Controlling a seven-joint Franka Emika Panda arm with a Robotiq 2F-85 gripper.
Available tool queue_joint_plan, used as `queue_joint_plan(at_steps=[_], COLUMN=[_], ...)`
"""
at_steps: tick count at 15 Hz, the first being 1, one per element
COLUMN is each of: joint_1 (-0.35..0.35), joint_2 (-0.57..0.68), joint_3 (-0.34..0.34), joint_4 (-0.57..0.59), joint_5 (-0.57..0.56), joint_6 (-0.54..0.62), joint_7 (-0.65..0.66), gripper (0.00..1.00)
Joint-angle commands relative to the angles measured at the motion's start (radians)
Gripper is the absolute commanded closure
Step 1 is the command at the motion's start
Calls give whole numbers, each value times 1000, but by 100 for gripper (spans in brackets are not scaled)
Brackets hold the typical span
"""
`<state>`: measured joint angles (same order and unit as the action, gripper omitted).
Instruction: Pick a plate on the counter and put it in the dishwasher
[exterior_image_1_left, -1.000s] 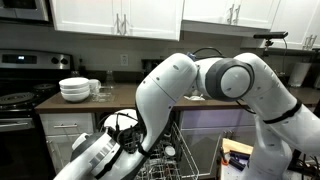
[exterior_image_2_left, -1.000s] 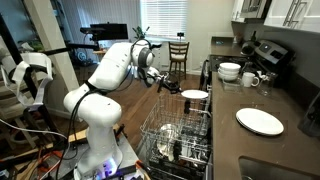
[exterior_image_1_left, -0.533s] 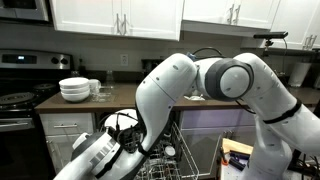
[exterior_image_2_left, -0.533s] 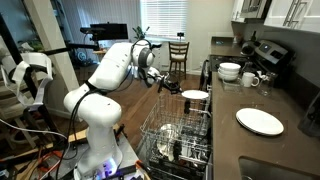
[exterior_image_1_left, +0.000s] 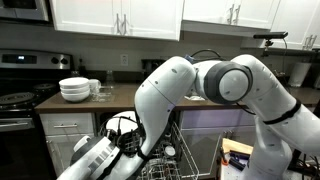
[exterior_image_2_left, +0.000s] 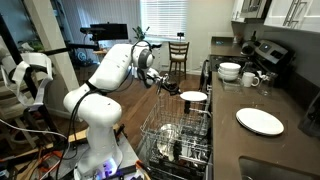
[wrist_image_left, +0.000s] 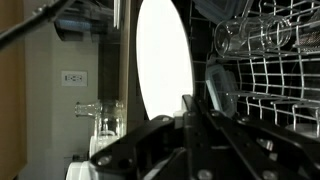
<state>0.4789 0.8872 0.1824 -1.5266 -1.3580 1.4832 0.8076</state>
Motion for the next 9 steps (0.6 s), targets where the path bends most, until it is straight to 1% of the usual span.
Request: queue_joint_plan(at_steps=[1,3,6,7,9], joint_1=[3,12,14,14,19], joint_2=[8,15,17,18,32], joint_3=[4,4,4,3,3], joint_4=[12,25,31,33,52], joint_5=[8,20,20,20,47], joint_6=[-21,-43,-45,-45,-69], joint_7=[21,44,46,46,75], gripper=[96,96,96,98,98])
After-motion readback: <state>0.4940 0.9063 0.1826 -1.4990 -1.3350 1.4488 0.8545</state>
